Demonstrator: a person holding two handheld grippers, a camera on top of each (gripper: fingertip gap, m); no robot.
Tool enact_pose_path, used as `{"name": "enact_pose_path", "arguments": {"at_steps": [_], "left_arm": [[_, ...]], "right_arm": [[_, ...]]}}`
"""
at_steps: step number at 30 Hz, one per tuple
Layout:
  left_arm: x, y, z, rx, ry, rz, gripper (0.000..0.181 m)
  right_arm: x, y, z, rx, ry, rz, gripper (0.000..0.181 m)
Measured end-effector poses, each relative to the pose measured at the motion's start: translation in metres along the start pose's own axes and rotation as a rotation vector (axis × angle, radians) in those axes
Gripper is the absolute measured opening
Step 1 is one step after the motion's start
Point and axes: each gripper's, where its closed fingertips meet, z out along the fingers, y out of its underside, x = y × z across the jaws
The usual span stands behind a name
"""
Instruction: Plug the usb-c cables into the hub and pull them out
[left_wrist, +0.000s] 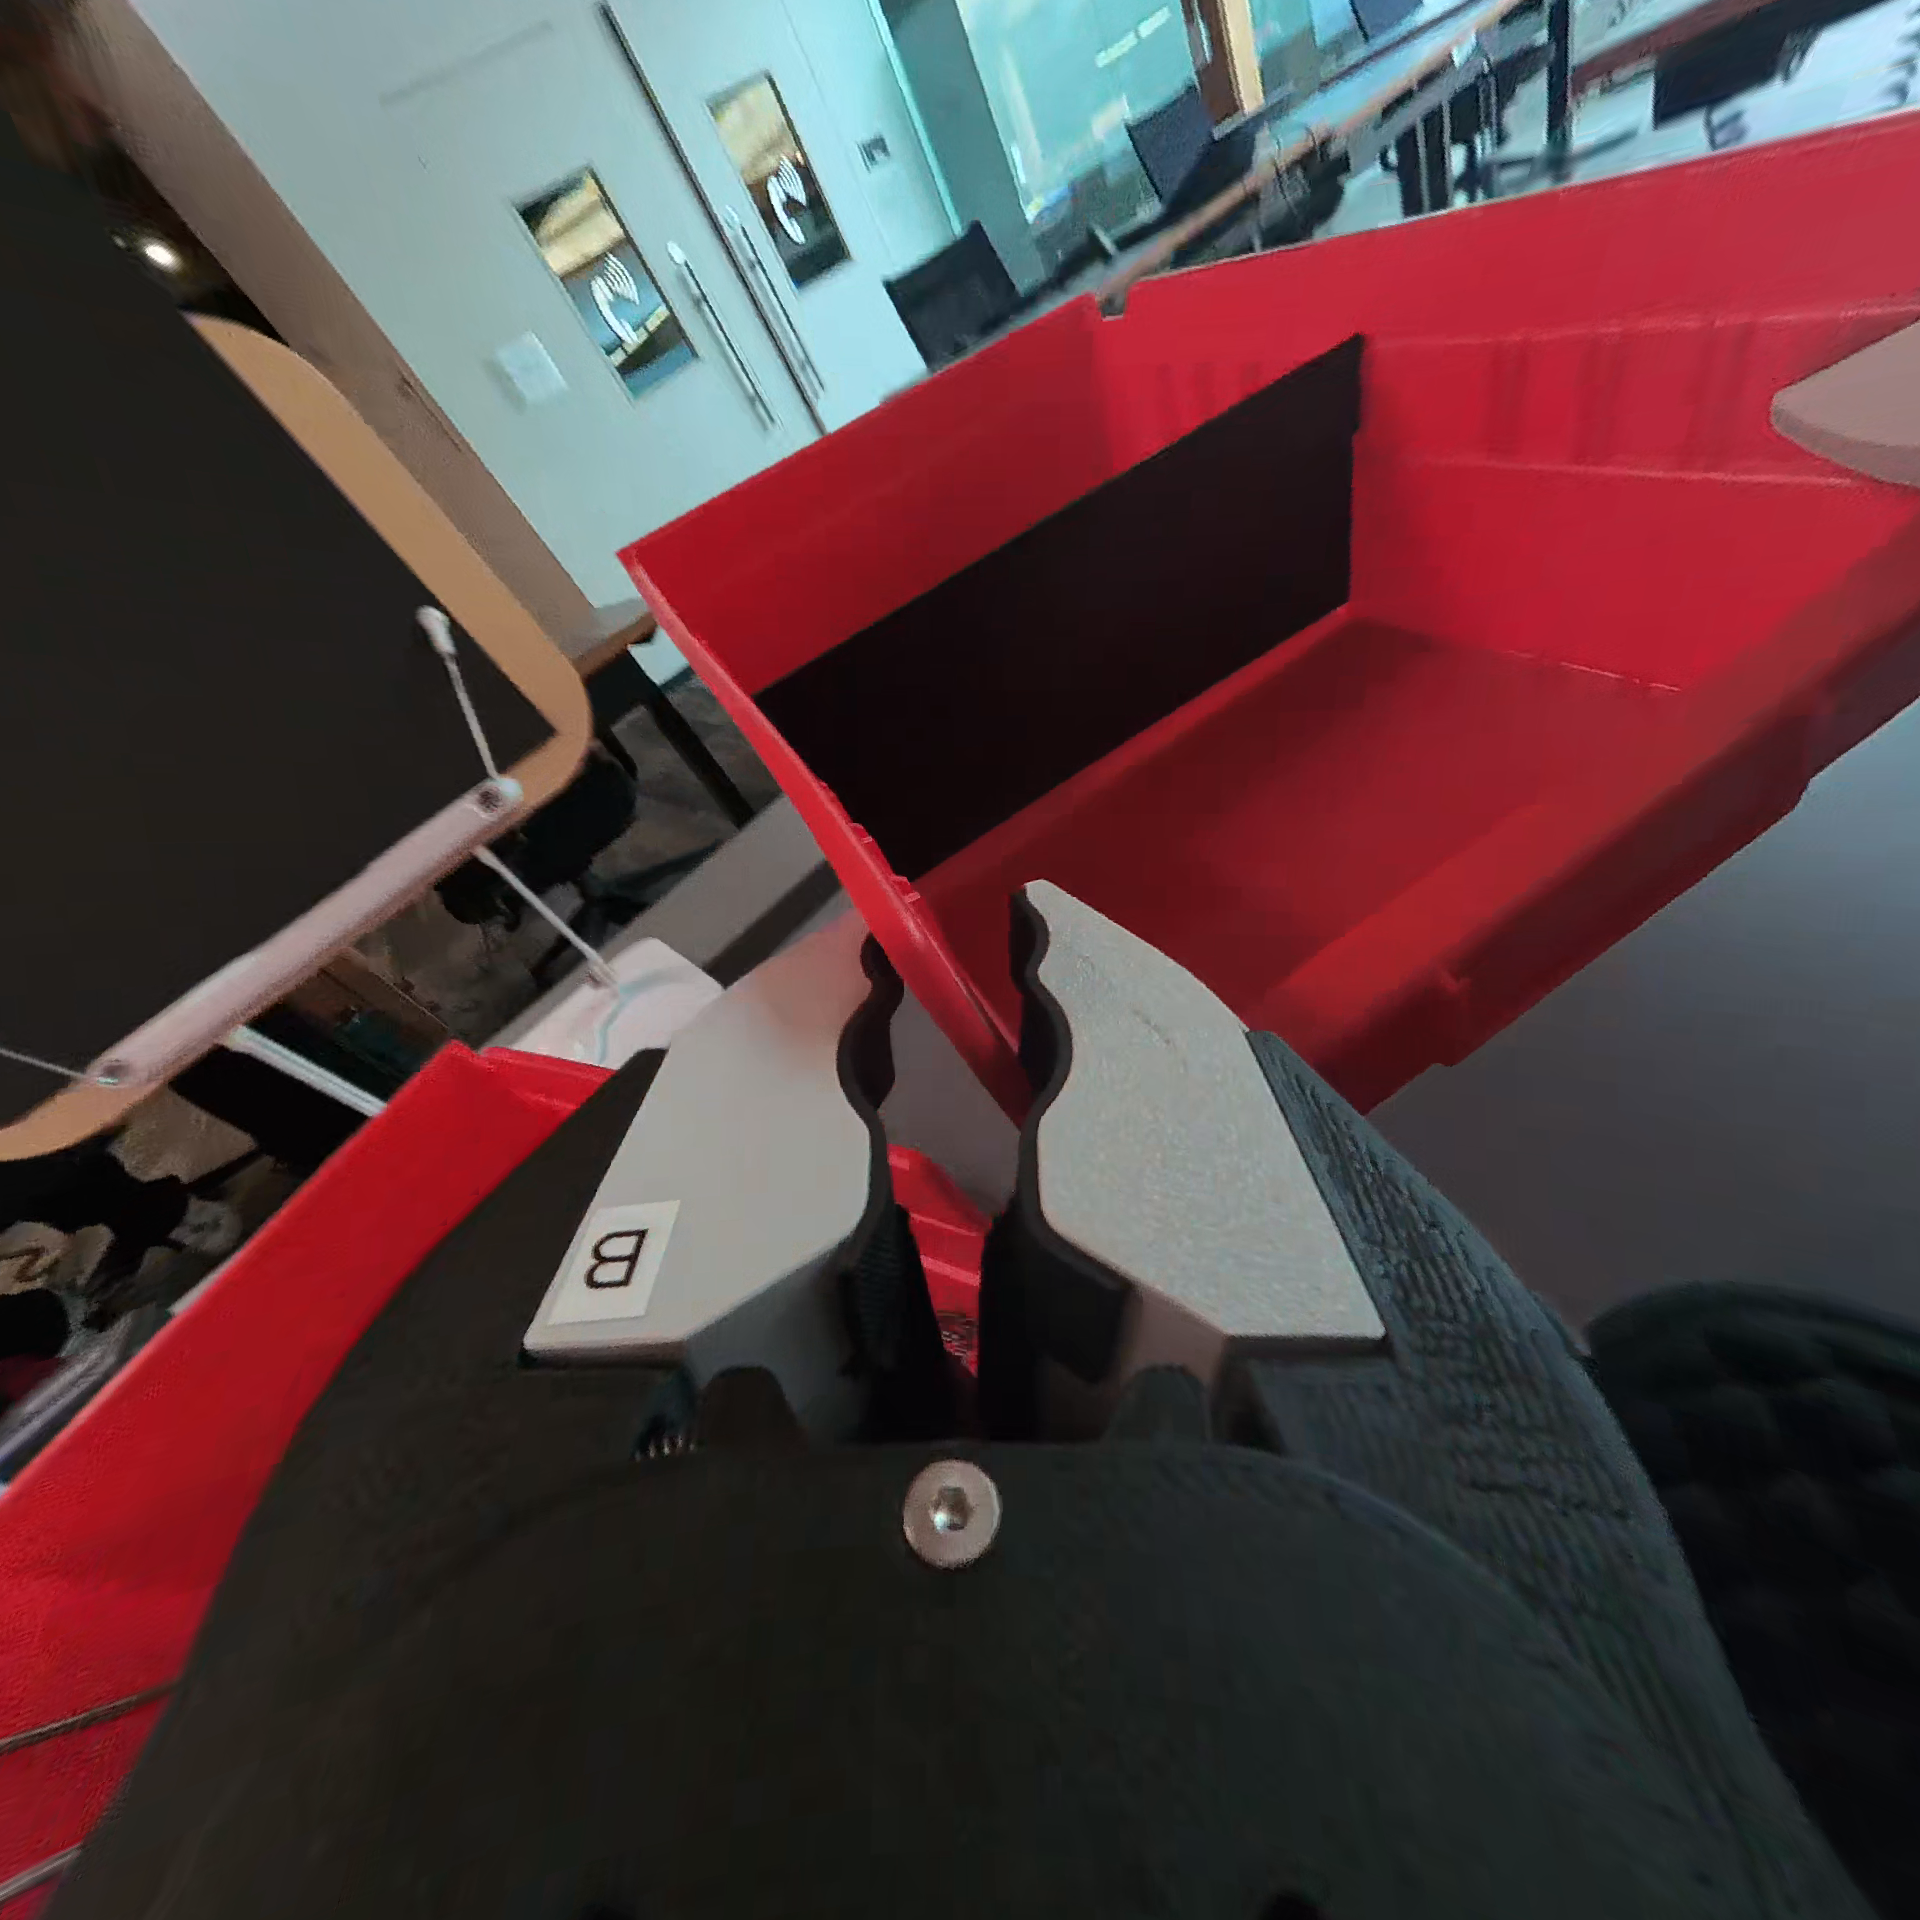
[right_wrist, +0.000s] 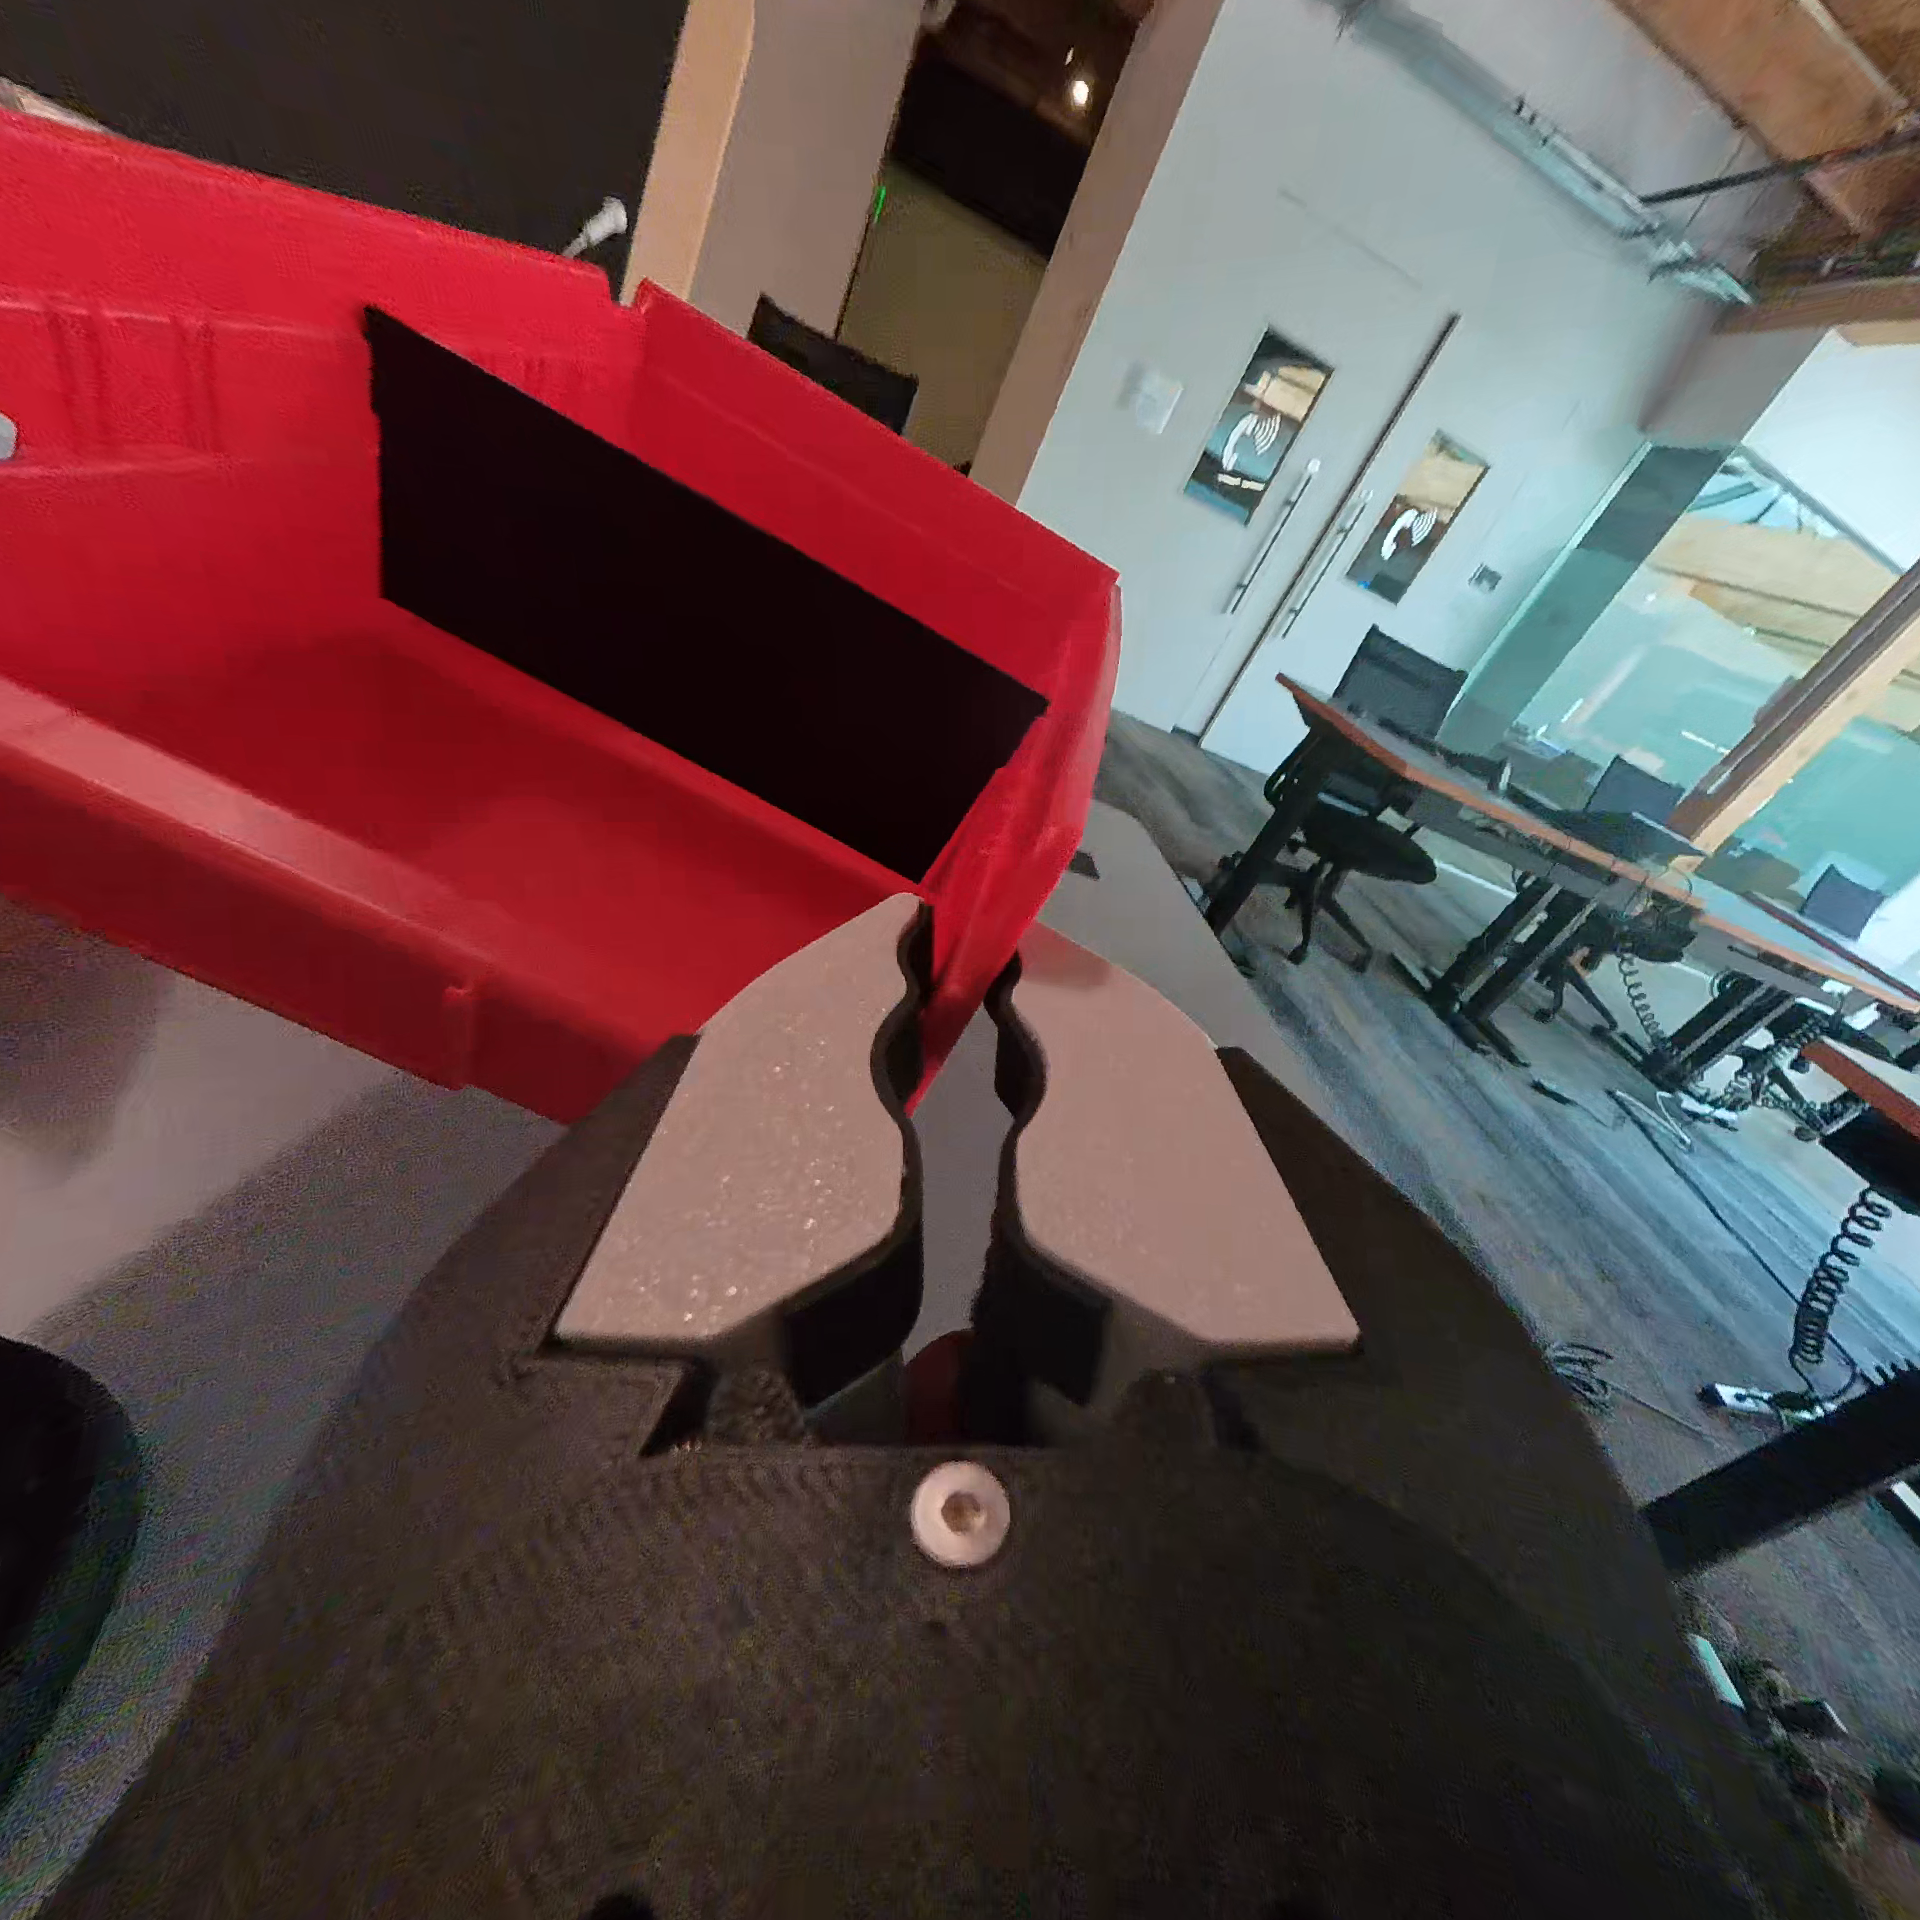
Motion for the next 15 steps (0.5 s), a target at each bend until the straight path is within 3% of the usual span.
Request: {"name": "enact_pose_path", "arguments": {"at_steps": [6, 10, 12, 13, 15], "left_arm": [[0.03, 0.04, 0.027, -0.137, 0.085, -0.018, 0.019], [0.037, 0.05, 0.03, -0.162, 0.112, -0.028, 0.023], [0.048, 0.063, 0.029, -0.238, 0.206, -0.036, 0.032], [0.054, 0.07, 0.024, -0.282, 0.269, -0.028, 0.036], [0.054, 0.064, 0.011, -0.245, 0.308, -0.025, 0.048]], "right_arm": [[-0.006, 0.062, 0.02, -0.178, -0.071, 0.007, 0.008], [-0.007, 0.071, 0.023, -0.166, -0.111, 0.056, 0.009], [-0.008, 0.077, 0.024, -0.19, -0.152, 0.068, 0.01], [-0.01, 0.08, 0.023, -0.204, -0.184, 0.071, 0.016], [-0.009, 0.075, 0.02, -0.154, -0.208, 0.084, 0.029]]}}
